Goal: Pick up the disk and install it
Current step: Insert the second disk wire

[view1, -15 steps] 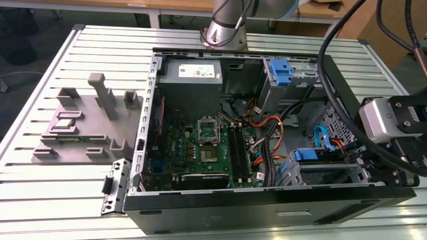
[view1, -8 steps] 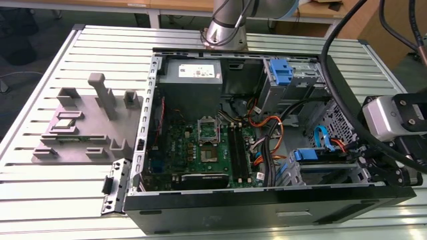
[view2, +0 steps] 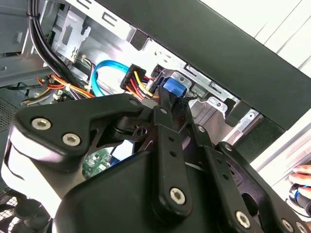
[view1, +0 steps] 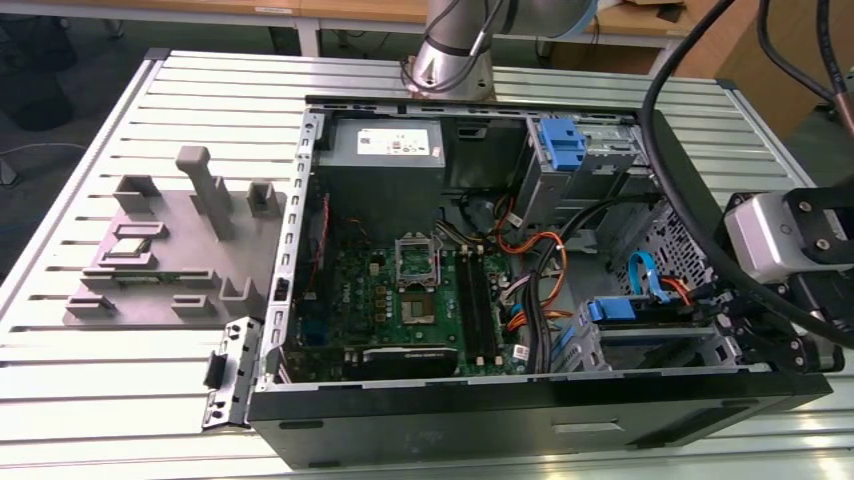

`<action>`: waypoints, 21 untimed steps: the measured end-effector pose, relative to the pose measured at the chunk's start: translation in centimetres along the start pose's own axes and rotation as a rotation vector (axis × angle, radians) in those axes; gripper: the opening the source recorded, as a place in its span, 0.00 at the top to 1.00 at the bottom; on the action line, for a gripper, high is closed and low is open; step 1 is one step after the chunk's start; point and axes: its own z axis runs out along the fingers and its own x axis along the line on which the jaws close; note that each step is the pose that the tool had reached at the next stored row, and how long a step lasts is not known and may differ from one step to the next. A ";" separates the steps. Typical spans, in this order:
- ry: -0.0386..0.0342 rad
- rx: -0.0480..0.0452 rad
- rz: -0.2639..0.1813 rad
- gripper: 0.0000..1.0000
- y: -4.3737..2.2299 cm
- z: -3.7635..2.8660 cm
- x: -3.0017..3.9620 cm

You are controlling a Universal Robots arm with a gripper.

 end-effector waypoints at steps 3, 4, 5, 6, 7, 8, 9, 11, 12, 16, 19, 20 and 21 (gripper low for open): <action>0.0002 0.0000 0.000 0.75 0.01 0.12 0.03; 0.0002 0.0001 0.000 0.75 0.02 0.13 0.03; 0.0002 0.0001 0.000 0.75 0.05 0.14 0.04; -0.0001 0.0001 0.000 0.75 0.09 0.16 0.04; -0.0002 0.0001 0.000 0.75 0.14 0.16 0.04; -0.0001 0.0001 0.000 0.75 0.14 0.16 0.04; 0.0000 0.0001 0.000 0.75 0.18 0.15 0.04; 0.0001 0.0001 0.000 0.76 0.19 0.15 0.04; 0.0002 0.0001 0.000 0.83 0.20 0.14 0.04; 0.0000 0.0001 0.000 0.84 0.23 0.15 0.04; 0.0003 0.0001 0.000 0.84 0.24 0.01 -0.01; 0.0000 0.0001 0.000 0.84 0.24 -0.09 -0.04; 0.0001 0.0001 0.000 0.84 0.24 -0.17 -0.07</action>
